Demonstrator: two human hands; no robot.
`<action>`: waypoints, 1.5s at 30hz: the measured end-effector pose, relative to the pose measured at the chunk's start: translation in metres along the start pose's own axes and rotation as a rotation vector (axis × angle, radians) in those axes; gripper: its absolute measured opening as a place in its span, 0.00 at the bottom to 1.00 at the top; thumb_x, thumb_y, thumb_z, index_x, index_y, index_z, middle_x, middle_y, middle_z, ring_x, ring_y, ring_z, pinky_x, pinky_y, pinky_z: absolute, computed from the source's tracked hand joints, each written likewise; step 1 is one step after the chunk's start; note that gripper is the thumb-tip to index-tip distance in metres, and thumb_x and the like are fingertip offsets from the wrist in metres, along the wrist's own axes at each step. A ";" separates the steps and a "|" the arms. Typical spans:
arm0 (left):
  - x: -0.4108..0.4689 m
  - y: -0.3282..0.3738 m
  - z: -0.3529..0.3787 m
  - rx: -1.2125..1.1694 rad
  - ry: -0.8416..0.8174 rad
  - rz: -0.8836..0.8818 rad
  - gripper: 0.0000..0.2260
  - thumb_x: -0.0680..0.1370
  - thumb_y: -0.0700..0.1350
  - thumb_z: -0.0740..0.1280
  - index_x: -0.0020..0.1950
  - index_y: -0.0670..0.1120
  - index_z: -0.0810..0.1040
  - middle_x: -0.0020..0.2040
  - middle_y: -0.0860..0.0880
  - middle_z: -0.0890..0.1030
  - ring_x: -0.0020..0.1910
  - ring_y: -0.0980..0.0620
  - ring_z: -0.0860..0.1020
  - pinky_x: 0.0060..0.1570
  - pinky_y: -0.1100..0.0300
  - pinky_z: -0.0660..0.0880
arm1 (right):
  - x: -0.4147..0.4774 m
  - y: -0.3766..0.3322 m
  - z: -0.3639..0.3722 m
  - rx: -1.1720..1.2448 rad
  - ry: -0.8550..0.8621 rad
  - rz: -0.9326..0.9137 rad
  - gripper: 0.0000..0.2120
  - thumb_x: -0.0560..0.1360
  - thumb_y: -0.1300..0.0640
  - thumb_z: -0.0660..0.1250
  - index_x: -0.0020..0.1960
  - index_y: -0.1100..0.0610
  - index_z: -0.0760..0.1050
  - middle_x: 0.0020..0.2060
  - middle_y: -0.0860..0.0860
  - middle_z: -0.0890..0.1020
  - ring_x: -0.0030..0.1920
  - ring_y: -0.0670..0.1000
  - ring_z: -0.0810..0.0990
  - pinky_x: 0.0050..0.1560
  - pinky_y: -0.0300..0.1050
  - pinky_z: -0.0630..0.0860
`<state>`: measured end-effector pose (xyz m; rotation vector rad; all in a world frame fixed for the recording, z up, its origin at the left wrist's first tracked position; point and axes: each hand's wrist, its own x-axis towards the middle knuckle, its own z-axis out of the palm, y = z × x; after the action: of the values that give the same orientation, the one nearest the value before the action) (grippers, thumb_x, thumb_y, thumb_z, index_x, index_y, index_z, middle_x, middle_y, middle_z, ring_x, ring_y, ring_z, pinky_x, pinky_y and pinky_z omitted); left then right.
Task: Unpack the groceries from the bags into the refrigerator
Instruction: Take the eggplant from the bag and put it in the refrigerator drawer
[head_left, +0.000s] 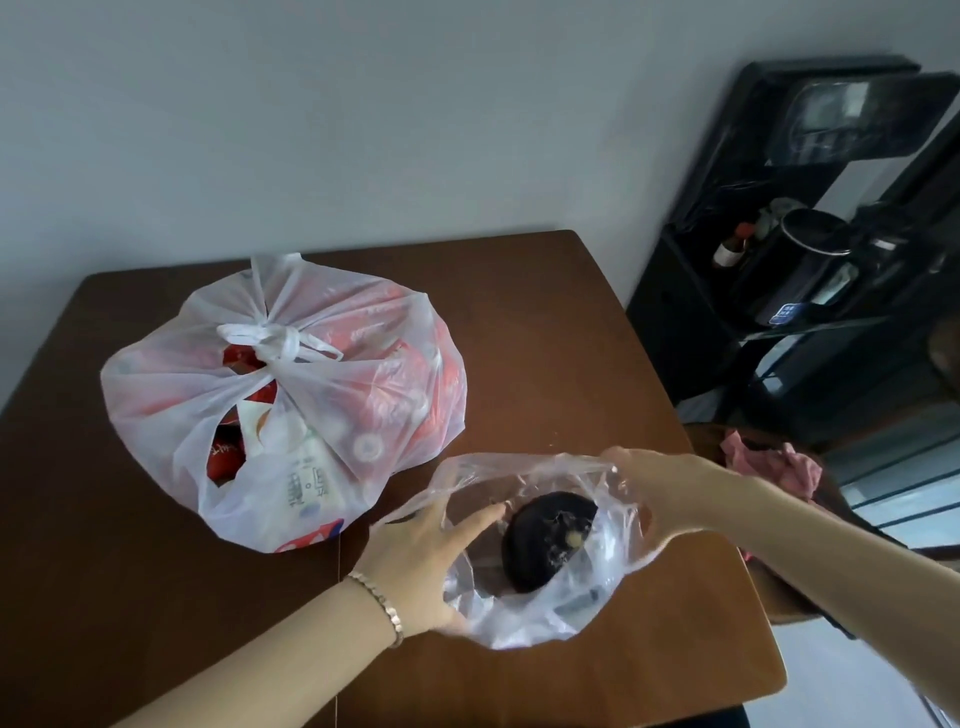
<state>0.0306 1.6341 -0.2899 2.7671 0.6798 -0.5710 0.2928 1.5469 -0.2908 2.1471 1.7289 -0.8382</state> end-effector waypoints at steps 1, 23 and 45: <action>0.001 0.001 0.002 -0.024 -0.016 -0.009 0.43 0.71 0.61 0.67 0.74 0.64 0.39 0.77 0.45 0.43 0.53 0.52 0.77 0.45 0.62 0.75 | 0.001 -0.017 0.004 -0.091 0.088 -0.025 0.35 0.70 0.56 0.72 0.71 0.50 0.59 0.61 0.46 0.74 0.57 0.46 0.76 0.55 0.39 0.77; -0.011 -0.039 0.010 -0.166 -0.209 -0.080 0.42 0.67 0.70 0.64 0.75 0.64 0.47 0.77 0.53 0.53 0.74 0.51 0.57 0.71 0.53 0.60 | 0.009 -0.064 0.049 0.202 0.026 0.094 0.45 0.52 0.30 0.70 0.66 0.35 0.59 0.59 0.44 0.73 0.60 0.51 0.72 0.54 0.47 0.77; 0.029 0.015 -0.103 -1.488 0.220 -0.276 0.35 0.65 0.70 0.66 0.69 0.60 0.65 0.63 0.55 0.72 0.63 0.50 0.73 0.60 0.44 0.74 | -0.034 -0.058 -0.058 1.174 0.411 -0.344 0.45 0.47 0.30 0.74 0.61 0.38 0.64 0.55 0.33 0.72 0.54 0.31 0.75 0.43 0.25 0.74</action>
<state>0.0935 1.6652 -0.2075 1.3357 0.9653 0.2140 0.2495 1.5658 -0.2159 2.8688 2.1289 -2.0111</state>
